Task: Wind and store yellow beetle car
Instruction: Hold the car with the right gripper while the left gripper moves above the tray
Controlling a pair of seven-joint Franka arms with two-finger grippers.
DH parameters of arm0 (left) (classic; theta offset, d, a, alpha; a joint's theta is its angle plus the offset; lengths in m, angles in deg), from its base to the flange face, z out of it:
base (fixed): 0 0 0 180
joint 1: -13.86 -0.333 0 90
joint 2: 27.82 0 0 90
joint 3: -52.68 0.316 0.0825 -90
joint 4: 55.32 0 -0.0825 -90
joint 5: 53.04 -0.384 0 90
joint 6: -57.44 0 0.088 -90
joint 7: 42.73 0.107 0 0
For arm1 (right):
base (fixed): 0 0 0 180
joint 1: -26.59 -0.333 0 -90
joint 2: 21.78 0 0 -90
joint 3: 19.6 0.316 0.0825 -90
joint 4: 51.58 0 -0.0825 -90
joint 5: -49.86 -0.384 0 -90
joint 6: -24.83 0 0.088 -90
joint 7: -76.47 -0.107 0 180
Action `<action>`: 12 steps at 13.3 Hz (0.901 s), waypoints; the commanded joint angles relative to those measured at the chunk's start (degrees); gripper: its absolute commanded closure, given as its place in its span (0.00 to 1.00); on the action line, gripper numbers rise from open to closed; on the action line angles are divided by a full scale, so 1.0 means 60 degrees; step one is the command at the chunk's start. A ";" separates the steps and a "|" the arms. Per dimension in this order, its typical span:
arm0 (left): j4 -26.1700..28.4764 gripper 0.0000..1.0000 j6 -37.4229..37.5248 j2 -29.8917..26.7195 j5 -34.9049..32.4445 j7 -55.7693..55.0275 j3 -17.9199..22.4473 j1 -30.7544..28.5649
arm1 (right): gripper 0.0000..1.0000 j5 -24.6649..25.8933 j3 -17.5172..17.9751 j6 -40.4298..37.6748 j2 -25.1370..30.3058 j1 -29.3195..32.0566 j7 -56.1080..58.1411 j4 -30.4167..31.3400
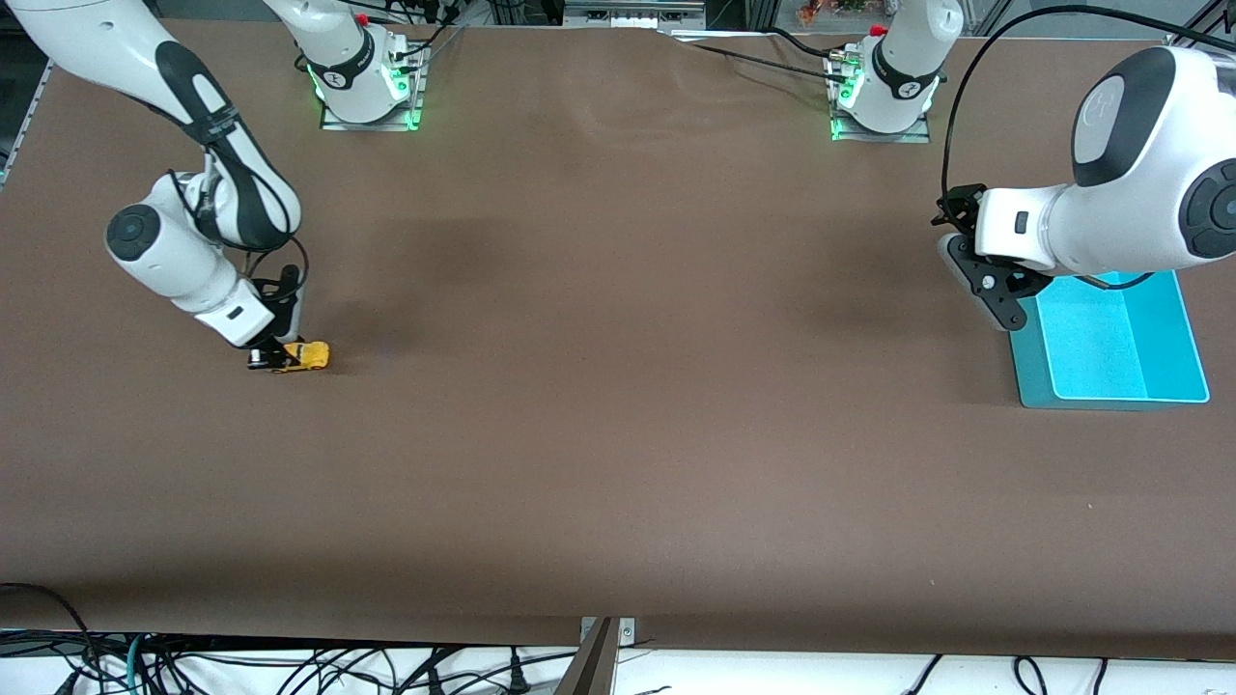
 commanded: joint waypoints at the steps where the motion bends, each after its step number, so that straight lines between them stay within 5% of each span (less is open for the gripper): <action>1: 0.0221 0.00 -0.0231 -0.0089 -0.0327 0.0278 -0.0048 -0.0042 | 0.96 0.0160 -0.0151 0.0418 -0.1535 0.0952 0.0808 -0.0397; 6: 0.0411 0.00 -0.1108 -0.0016 -0.0327 0.1900 -0.0033 -0.0129 | 0.92 0.0145 -0.0063 0.0374 -0.1521 0.1130 0.0736 -0.0412; 12: 0.0382 0.00 -0.1930 0.0130 -0.0327 0.3058 -0.0033 -0.0232 | 0.48 0.0101 0.0566 -0.0531 -0.1506 0.1116 0.0662 -0.1201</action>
